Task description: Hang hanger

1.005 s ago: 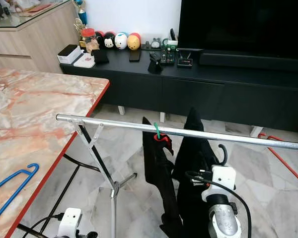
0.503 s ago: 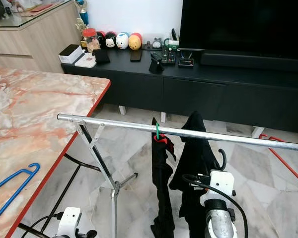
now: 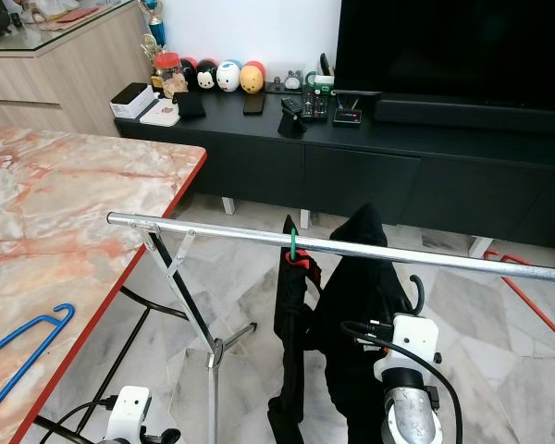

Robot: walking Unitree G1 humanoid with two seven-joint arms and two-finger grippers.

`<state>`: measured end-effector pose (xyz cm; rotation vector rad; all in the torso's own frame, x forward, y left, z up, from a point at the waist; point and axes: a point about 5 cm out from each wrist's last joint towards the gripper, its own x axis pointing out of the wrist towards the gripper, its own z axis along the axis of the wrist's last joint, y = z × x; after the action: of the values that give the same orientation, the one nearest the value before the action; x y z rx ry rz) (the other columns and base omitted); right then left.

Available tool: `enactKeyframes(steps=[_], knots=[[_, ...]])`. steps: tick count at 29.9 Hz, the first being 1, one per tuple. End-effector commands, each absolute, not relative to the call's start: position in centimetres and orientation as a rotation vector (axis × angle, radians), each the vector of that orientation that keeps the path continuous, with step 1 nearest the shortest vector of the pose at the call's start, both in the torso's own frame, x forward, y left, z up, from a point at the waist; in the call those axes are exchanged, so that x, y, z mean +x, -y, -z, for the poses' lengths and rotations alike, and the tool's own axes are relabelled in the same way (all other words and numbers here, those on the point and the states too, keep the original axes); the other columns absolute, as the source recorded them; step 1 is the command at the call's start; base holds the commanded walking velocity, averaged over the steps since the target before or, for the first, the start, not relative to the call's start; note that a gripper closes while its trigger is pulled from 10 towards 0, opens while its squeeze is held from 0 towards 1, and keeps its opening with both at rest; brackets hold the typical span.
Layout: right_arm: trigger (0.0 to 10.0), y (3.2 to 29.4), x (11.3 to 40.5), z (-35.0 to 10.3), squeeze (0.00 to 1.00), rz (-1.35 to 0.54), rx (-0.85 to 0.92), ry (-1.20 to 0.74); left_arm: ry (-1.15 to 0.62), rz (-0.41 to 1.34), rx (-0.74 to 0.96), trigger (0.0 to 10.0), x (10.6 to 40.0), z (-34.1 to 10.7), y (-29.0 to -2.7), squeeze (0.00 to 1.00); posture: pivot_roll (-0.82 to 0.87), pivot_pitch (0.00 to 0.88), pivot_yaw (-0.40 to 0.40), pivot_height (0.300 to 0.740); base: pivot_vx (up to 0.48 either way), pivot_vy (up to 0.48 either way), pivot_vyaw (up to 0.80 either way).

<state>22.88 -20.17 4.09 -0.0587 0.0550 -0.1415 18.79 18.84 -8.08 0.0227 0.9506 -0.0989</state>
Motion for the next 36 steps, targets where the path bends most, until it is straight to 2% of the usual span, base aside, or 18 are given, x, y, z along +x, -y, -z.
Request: enactKeyframes(steps=[1,36], knots=[[10.0,20.11,23.43,-4.74,0.00,0.141,-0.066,-0.025,-0.959,0.085,0.026,10.0,18.39,8.24,-19.16,0.00,-0.07,0.000,0.076,0.740,0.000,0.000,0.00],[10.0,20.90,24.03,-4.67,0.00,0.193,-0.034,-0.027,-0.961,0.086,0.021,10.0,18.21,8.30,-19.23,0.00,-0.07,0.000,0.079,0.740,-0.282,0.000,0.00]])
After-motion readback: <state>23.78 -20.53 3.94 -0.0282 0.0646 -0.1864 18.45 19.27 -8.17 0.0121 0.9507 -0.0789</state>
